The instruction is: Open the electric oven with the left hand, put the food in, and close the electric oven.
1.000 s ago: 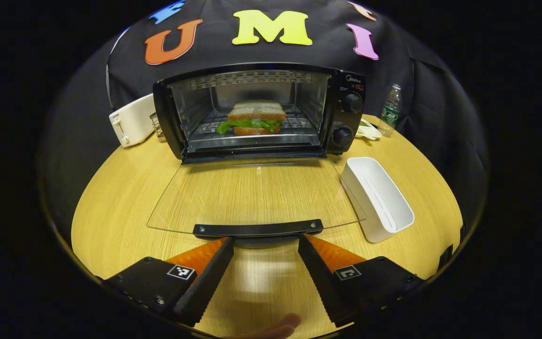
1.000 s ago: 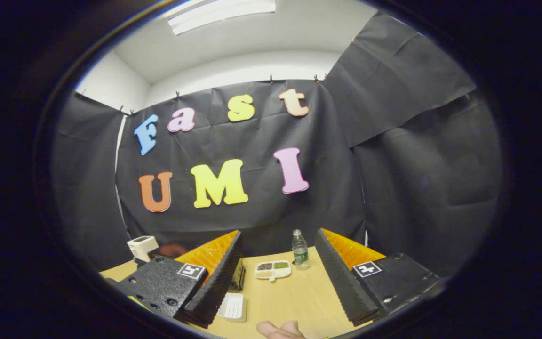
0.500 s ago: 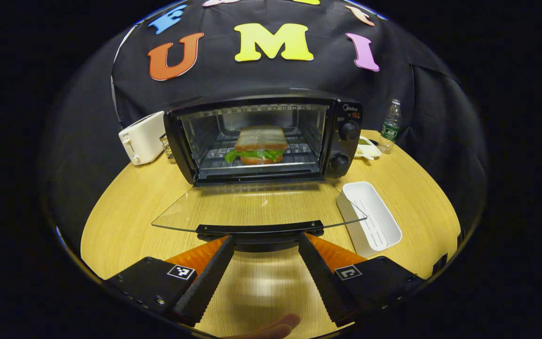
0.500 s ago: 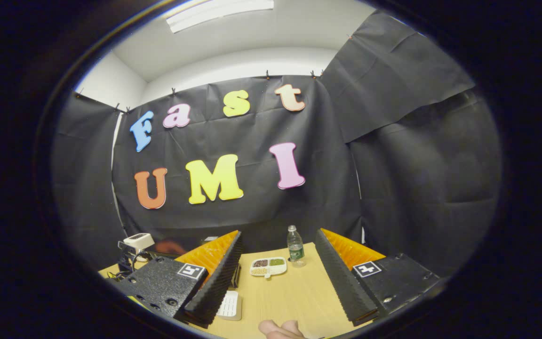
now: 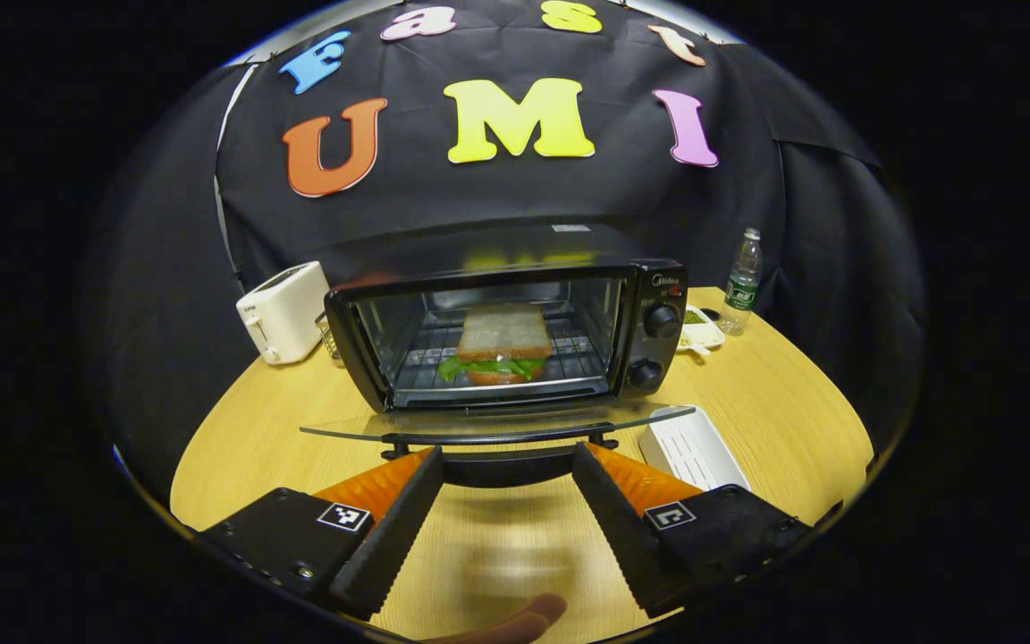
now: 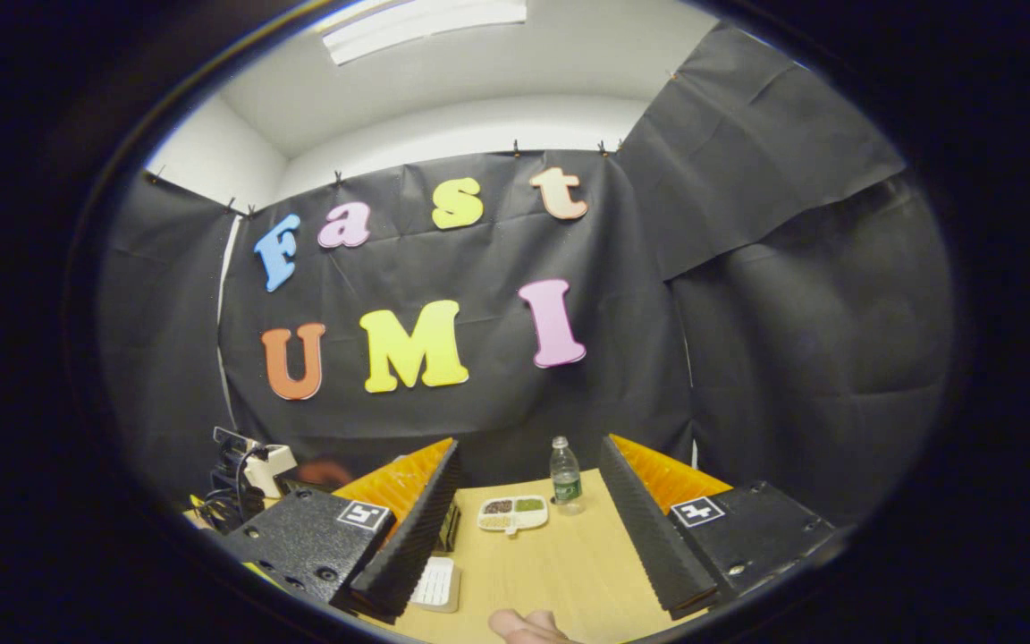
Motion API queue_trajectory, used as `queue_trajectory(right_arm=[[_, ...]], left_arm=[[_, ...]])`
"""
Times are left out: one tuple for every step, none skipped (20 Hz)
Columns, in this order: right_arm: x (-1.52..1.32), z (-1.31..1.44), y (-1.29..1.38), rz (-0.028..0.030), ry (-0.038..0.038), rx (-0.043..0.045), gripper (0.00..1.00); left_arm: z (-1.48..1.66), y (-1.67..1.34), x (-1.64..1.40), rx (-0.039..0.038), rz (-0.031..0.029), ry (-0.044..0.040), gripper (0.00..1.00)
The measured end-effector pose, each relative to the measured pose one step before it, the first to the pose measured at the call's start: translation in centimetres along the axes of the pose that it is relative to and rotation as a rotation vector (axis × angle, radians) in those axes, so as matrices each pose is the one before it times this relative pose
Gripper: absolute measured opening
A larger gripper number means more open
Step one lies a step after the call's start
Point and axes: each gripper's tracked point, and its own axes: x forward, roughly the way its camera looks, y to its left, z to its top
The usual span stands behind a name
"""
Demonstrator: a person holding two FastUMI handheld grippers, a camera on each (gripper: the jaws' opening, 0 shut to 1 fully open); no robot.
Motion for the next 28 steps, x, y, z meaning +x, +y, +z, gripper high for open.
queue_trajectory(right_arm=[[-0.018, 0.042, -0.309, -0.00782, -0.00304, -0.00417, 0.99], [-0.15, 0.02, -0.003, -0.00296, -0.0004, -0.0064, 0.99], [-0.186, 0.027, 0.148, 0.00673, 0.00166, -0.00247, 0.99], [-0.485, 0.0, 0.524, 0.01353, 0.00397, 0.0028, 0.99], [-0.391, -0.023, 0.277, 0.01013, 0.00329, 0.00098, 0.99], [-0.338, -0.093, -0.134, 0.00323, 0.00095, -0.00149, 0.99], [-0.364, -0.01, -0.174, -0.00352, 0.0014, -0.00202, 0.99], [-0.348, 0.146, -0.169, -0.00435, -0.00107, -0.00107, 0.99], [-0.309, 0.137, -0.045, -0.00513, -0.00101, -0.00218, 0.99], [-0.338, 0.157, -0.006, -0.00559, -0.00165, -0.00624, 0.99], [-0.296, 0.102, -0.093, -0.00579, -0.00021, -0.00784, 0.99], [-0.34, 0.11, 0.09, -0.00362, -0.00033, -0.00484, 0.99], [-0.317, 0.172, 0.165, -0.00141, -0.00088, -0.00115, 0.99], [-0.165, -0.055, 0.083, 0.00014, 0.00248, -0.00164, 0.99], [-0.319, -0.008, 0.033, 0.00054, 0.00353, -0.00218, 0.99], [-0.399, 0.083, 0.021, -0.00153, 0.00259, -0.00146, 0.99], [-0.409, 0.19, -0.011, -0.00177, -0.00029, -0.00078, 0.99], [-0.488, 0.302, 0.055, -0.00073, -0.00467, -0.00021, 0.99], [-0.501, 0.337, 0.16, 0.00101, -0.00661, -0.00147, 0.99], [-0.5, 0.301, 0.189, 0.0012, -0.00627, -0.00381, 0.99], [-0.471, 0.692, 0.266, 0.00595, -0.01814, -0.00938, 0.99], [-0.442, 0.457, 0.32, 0.00196, -0.01095, -0.01626, 0.99], [-0.324, 0.284, 0.269, 0.00225, -0.00151, -0.02173, 0.99], [-0.438, 0.151, 0.433, 0.00466, -0.00304, -0.01559, 0.99], [-0.417, 0.306, 0.553, 0.01164, -0.00373, -0.00543, 0.99], [-0.374, 0.19, 0.675, 0.01605, -0.00252, 0.00188, 0.99], [-0.261, 0.082, 0.507, 0.00914, 0.00008, 0.00494, 0.99], [-0.065, -0.221, 0.224, 0.00467, 0.002, 0.00184, 0.99]], left_arm=[[0.626, 0.079, 0.083, 0.0028, -0.00029, -0.01675, 0.96], [0.62, 0.093, 0.205, 0.00032, -0.0009, -0.01635, 0.96], [0.888, 0.17, 0.218, 0.00113, -0.00226, -0.01926, 0.96], [1.013, 0.272, 0.402, -0.00304, -0.00492, -0.02699, 0.96], [1.225, 0.261, 0.538, -0.01156, -0.00503, -0.03153, 0.95], [0.869, 0.327, 0.555, -0.0075, -0.00304, -0.02395, 0.96], [0.917, 0.337, 0.704, -0.00866, -0.00004, -0.02236, 0.96], [0.486, 0.438, 0.788, -0.00651, 0.00327, -0.00838, 0.96], [-0.101, 0.672, 0.609, -0.01548, 0.01732, 0.01264, 0.95], [-0.085, 0.457, 0.206, -0.01777, 0.0067, 0.01245, 0.96], [0.089, 0.114, -0.173, -0.01572, -0.00427, 0.00253, 0.96], [0.225, 0.082, -0.513, -0.01368, 0.00011, -0.00744, 0.96], [0.448, 0.11, -0.624, -0.01334, -0.00661, -0.01769, 0.96], [0.371, 0.081, -0.597, -0.01325, -0.00442, -0.01982, 0.96], [0.498, 0.283, -0.747, -0.00602, 0.00354, -0.01492, 0.96], [0.328, 0.32, -0.851, 0.00526, 0.00755, -0.01075, 0.96], [0.464, 0.41, -0.932, 0.01313, 0.01456, -0.01079, 0.95], [0.591, 0.467, -1.004, 0.01275, 0.01583, -0.01672, 0.95], [0.828, 0.279, -1.13, 0.01355, 0.00739, -0.02501, 0.95], [0.794, 0.032, -1.319, 0.01096, 0.00437, -0.02777, 0.95], [1.032, 0.117, -1.206, 0.00667, 0.00365, -0.03116, 0.95], [0.406, 0.328, -1.082, 0.00395, 0.01672, -0.03924, 0.95], [1.247, 0.621, -1.326, 0.0076, 0.0175, -0.03797, 0.95], [1.007, 0.434, -1.359, 0.00321, 0.01296, -0.04033, 0.95], [0.998, 0.337, -1.551, -0.00324, 0.00805, -0.03231, 0.95], [1.226, 0.259, -1.63, -0.00951, 0.00391, -0.03091, 0.95], [1.168, 0.11, -1.576, -0.0114, 0.00036, -0.02747, 0.95], [1.119, 0.256, -1.653, -0.00972, 0.00561, -0.02443, 0.95]])
